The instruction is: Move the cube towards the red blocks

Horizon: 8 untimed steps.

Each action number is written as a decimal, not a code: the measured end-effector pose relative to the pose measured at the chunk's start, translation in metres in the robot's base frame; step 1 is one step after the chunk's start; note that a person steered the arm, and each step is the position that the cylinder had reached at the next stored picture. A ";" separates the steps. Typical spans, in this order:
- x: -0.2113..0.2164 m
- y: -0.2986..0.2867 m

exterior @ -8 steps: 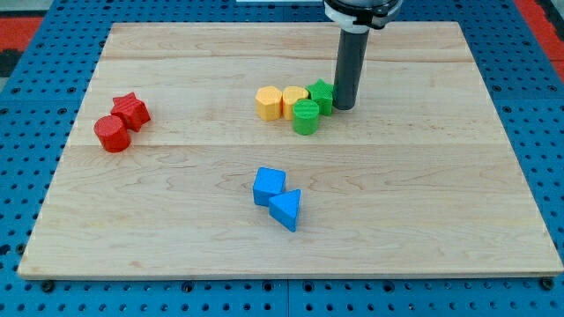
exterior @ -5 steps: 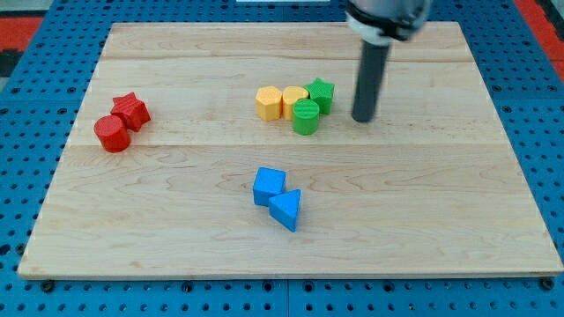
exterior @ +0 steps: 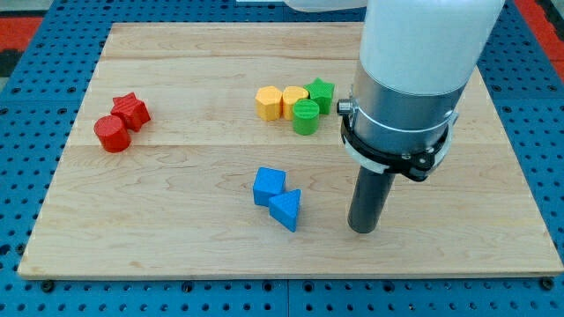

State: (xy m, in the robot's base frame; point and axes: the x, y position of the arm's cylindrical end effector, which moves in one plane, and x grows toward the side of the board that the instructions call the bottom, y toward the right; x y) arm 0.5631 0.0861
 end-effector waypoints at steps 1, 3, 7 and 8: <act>0.016 -0.036; -0.033 -0.073; -0.118 -0.159; -0.130 -0.211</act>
